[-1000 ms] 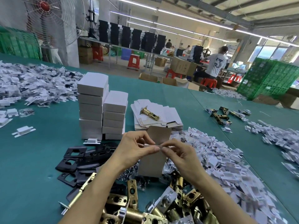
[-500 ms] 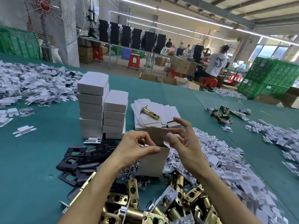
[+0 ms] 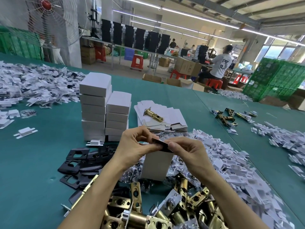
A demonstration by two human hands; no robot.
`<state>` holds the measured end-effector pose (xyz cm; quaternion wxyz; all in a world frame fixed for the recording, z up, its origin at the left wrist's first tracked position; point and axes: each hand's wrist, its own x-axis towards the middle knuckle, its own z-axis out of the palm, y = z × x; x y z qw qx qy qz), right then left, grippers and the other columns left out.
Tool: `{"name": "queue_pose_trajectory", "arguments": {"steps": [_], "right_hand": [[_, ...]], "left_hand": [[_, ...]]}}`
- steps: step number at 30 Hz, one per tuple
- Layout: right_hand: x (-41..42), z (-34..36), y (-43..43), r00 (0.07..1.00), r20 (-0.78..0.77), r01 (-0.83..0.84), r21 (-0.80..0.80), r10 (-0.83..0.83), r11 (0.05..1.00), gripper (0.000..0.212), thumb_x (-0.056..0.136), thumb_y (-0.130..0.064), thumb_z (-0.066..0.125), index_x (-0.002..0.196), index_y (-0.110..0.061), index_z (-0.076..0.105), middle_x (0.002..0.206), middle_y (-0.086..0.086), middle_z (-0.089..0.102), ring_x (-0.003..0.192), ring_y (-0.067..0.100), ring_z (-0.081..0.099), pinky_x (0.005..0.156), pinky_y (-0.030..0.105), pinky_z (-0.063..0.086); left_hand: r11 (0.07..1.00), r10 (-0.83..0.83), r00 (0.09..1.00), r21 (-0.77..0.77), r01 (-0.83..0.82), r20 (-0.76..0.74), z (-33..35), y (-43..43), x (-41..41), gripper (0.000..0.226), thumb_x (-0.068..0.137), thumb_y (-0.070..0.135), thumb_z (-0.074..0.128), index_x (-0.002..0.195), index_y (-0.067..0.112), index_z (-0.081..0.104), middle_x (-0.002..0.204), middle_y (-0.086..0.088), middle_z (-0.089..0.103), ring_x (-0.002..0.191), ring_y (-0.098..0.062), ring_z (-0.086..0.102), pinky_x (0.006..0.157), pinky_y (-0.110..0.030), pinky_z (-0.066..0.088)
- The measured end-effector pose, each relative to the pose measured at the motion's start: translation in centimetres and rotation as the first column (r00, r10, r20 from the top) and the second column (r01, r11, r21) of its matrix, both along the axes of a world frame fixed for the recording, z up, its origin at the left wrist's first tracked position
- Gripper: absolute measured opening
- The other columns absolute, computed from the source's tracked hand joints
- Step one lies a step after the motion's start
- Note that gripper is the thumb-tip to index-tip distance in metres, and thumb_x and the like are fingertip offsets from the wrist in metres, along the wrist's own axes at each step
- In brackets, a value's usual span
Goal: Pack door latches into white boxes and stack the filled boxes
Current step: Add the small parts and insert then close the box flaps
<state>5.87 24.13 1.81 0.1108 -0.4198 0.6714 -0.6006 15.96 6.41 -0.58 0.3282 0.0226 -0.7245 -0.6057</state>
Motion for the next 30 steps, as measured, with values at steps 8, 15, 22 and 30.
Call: {"name": "queue_pose_trajectory", "arguments": {"steps": [8, 15, 22, 30], "right_hand": [[-0.29, 0.14, 0.02, 1.000, -0.025, 0.002, 0.070, -0.001, 0.998, 0.021, 0.079, -0.032, 0.074, 0.099, -0.025, 0.077, 0.099, -0.008, 0.076, 0.094, 0.008, 0.070, 0.075, 0.020, 0.054], [-0.52, 0.33, -0.03, 0.993, -0.115, 0.029, 0.136, -0.014, 0.990, 0.021, 0.082, -0.019, 0.077, 0.099, -0.032, 0.075, 0.101, -0.018, 0.074, 0.100, 0.003, 0.068, 0.080, 0.019, 0.056], [-0.50, 0.04, -0.48, 0.980, -0.166, 0.125, 0.107, -0.106, 0.986, 0.015, 0.080, -0.016, 0.081, 0.092, -0.022, 0.075, 0.091, -0.011, 0.075, 0.087, 0.010, 0.071, 0.079, 0.028, 0.059], [-0.47, 0.34, -0.32, 0.995, -0.085, 0.066, 0.083, -0.059, 0.994, 0.017, 0.081, -0.006, 0.077, 0.087, -0.023, 0.075, 0.091, -0.006, 0.077, 0.086, 0.012, 0.073, 0.074, 0.021, 0.057]], "left_hand": [[0.998, -0.002, 0.999, -0.060, -0.002, -0.053, -0.26, -0.60, 0.59, 0.021, 0.067, 0.031, 0.091, 0.072, 0.017, 0.076, 0.094, -0.001, 0.077, 0.089, -0.022, 0.075, 0.074, -0.040, 0.063], [0.993, 0.040, 0.998, -0.113, -0.044, -0.039, -0.09, -0.62, 0.59, 0.032, 0.060, 0.048, 0.091, 0.063, 0.035, 0.062, 0.095, 0.009, 0.077, 0.083, -0.012, 0.075, 0.068, -0.027, 0.062], [0.992, 0.050, 0.998, -0.115, -0.054, -0.035, -0.20, -0.60, 0.25, 0.026, 0.073, 0.025, 0.088, 0.086, 0.030, 0.066, 0.092, 0.007, 0.077, 0.089, -0.012, 0.074, 0.077, -0.026, 0.060], [0.991, 0.078, 0.997, -0.106, -0.076, 0.019, 0.13, -0.36, 0.14, 0.016, 0.082, 0.016, 0.081, 0.087, 0.030, 0.075, 0.087, 0.012, 0.076, 0.085, -0.008, 0.073, 0.066, -0.023, 0.058]]}}
